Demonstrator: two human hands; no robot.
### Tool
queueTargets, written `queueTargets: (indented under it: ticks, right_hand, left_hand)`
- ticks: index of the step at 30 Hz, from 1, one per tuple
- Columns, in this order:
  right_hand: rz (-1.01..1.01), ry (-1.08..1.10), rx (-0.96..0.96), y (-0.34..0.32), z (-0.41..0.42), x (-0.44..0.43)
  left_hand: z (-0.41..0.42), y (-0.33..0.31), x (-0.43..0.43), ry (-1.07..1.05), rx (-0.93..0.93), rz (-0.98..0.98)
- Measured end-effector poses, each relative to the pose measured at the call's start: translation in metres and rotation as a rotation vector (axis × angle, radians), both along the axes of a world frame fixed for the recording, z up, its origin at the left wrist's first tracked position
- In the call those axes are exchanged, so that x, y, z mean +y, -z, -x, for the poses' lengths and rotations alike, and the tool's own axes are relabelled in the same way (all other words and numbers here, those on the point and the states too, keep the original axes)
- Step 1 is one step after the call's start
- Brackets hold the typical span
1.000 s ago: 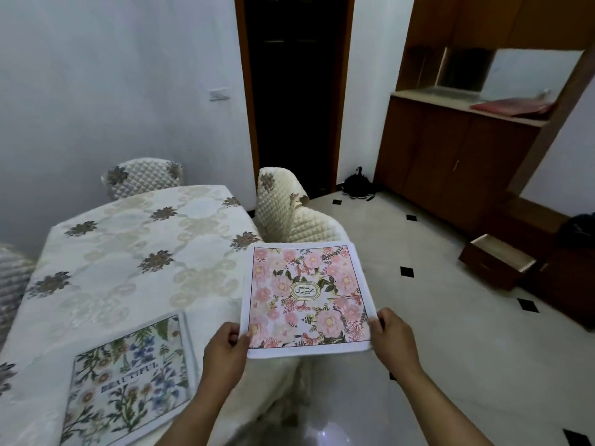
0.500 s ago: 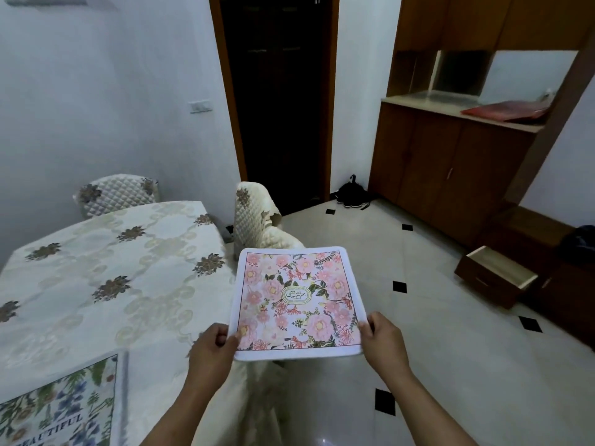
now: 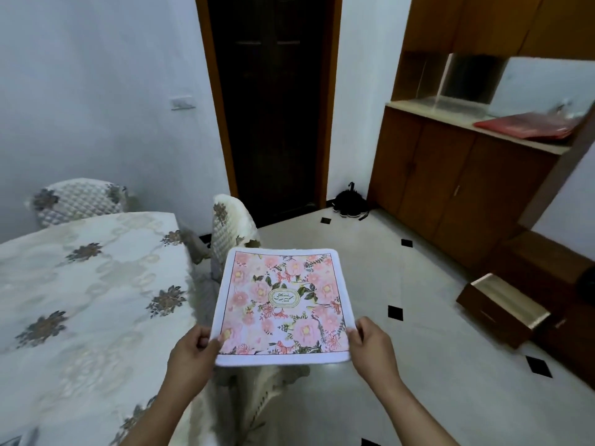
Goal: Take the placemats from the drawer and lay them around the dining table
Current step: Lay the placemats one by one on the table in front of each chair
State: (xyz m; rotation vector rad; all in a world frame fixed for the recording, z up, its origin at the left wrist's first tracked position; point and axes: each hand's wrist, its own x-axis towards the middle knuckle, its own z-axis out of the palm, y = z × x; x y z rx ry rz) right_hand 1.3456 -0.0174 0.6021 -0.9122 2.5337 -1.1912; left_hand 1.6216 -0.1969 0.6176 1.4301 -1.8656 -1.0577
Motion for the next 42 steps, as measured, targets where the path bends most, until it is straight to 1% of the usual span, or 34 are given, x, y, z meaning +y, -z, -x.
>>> queueTargets:
  ticks: [3,6,10,15,18,20,23,28,33,37,42]
  right_hand:
    - [0.020,-0.124,-0.012,0.001,0.021,-0.044]
    - [0.021,-0.313,-0.018,0.006,0.033,-0.090]
    - [0.012,-0.580,-0.045,0.010,0.033,-0.132]
    - [0.016,-0.795,-0.155,0.012,0.018,-0.161]
    - [0.053,-0.835,-0.239,0.014,0.002,-0.167]
    - [0.032,-0.901,-0.285,0.021,-0.016,-0.174]
    - [-0.026,-0.918,-0.381,0.031,-0.043,-0.187]
    - [-0.160,-0.996,-0.406,0.047,-0.082,-0.206]
    - [-0.238,-1.035,-0.357,0.060,-0.111,-0.235]
    - [-0.272,-1.098,-0.434,0.077,-0.130,-0.260]
    - [-0.380,-1.171,-0.429,0.114,-0.153,-0.297]
  left_hand:
    - [0.002,0.002,-0.016,-0.100,-0.041,0.018]
    - [-0.006,0.003,-0.019,-0.261,-0.051,0.027]
    - [-0.022,0.001,0.004,-0.518,-0.044,0.021]
    - [-0.040,-0.002,0.028,-0.697,-0.104,0.016]
    - [-0.048,-0.002,0.034,-0.747,-0.145,0.036]
    - [-0.060,-0.001,0.031,-0.803,-0.116,0.036]
    - [-0.080,0.005,0.019,-0.889,-0.053,0.040]
    - [-0.117,0.023,-0.027,-0.976,0.025,0.029]
    - [-0.146,0.049,-0.068,-1.018,0.026,0.011]
    - [-0.164,0.071,-0.081,-1.097,0.014,-0.029]
    - [-0.186,0.108,-0.092,-1.190,-0.024,-0.101]
